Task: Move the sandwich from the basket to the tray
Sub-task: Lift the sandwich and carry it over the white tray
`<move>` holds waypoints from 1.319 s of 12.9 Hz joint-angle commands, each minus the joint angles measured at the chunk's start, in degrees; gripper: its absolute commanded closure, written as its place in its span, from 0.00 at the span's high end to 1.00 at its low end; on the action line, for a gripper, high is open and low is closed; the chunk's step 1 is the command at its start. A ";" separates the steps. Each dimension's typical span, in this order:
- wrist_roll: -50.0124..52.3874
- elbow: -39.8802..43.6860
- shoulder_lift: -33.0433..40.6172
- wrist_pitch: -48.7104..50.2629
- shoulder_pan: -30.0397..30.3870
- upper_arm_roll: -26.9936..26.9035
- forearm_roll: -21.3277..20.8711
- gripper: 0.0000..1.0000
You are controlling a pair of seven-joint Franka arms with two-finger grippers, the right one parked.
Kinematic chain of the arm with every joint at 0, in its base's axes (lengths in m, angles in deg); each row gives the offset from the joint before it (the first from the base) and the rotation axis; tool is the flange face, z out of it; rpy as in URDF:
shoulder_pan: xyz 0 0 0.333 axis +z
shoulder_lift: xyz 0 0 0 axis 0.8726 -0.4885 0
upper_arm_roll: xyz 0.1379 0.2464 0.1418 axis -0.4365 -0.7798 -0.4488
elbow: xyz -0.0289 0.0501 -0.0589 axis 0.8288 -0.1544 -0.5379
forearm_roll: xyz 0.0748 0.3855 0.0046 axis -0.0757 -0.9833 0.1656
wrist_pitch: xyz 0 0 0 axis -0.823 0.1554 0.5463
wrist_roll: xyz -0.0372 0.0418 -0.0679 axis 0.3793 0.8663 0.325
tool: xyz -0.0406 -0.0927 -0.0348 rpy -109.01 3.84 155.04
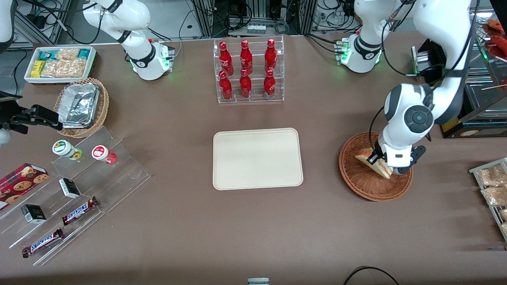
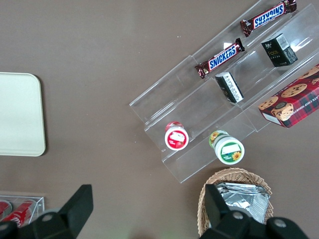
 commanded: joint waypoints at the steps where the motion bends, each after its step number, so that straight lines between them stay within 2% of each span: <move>1: -1.89 8.87 1.96 11.90 -0.58 3.57 -0.73 0.00; 4: -2.15 16.88 0.64 18.52 -0.58 10.86 -0.81 0.00; 9: -4.79 22.70 -2.43 18.00 -0.58 22.12 -0.29 0.00; 11: -4.79 25.50 -6.46 17.47 -0.75 26.59 -0.81 0.00; 17: -7.25 36.05 -20.61 13.62 -10.58 27.14 -1.60 0.00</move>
